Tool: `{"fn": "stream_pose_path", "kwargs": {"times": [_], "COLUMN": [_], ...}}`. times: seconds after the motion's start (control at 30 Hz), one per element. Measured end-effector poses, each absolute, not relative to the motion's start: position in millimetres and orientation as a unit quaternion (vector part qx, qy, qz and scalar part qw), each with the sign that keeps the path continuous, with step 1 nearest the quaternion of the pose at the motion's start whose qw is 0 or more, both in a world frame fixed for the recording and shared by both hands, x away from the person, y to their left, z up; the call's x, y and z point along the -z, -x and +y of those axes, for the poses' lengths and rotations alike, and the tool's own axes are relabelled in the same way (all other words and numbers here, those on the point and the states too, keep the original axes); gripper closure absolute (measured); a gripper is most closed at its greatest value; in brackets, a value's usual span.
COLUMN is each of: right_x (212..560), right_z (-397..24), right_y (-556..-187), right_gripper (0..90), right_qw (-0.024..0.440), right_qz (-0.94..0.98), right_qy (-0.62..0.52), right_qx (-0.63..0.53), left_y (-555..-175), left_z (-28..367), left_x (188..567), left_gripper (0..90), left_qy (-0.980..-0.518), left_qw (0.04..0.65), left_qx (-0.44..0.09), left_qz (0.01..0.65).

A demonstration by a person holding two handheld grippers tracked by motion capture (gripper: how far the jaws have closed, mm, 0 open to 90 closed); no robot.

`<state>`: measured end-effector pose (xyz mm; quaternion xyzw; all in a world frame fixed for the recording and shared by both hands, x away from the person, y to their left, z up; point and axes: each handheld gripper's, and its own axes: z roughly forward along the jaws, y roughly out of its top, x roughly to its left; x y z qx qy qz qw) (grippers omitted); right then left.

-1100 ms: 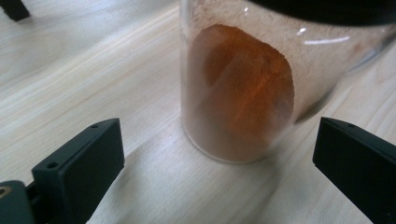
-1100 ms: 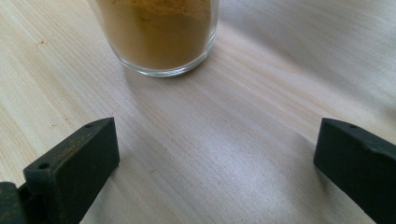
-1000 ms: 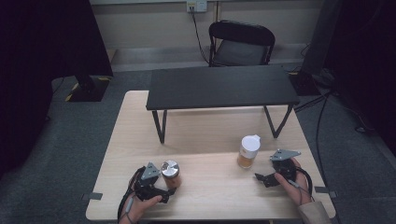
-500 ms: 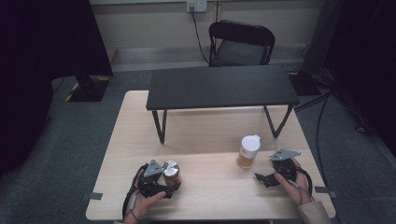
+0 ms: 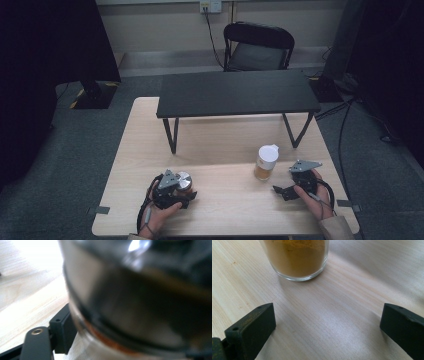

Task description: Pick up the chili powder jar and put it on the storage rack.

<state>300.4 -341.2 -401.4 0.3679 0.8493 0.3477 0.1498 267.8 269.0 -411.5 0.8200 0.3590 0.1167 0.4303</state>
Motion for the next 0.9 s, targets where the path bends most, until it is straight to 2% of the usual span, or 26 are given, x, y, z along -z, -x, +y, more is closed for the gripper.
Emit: {"fn": "stream_pose_path", "kwargs": {"times": [0.47,0.9], "right_x": [401,401], "right_z": [-341,-341], "right_y": [-300,-300], "right_gripper": [0.0,0.0], "right_qw": [0.15,0.15], "right_qz": [0.849,0.849], "right_qy": [-0.368,-0.368], "right_qx": [-0.348,-0.348], "left_y": [-264,-275], "left_z": [260,257], "left_x": [407,395], "left_gripper": [29.7,29.9], "left_qy": [-0.826,-0.824], "left_qw": [0.416,0.423], "left_qx": [-0.134,-0.122], "left_qz": [0.356,0.356]}}
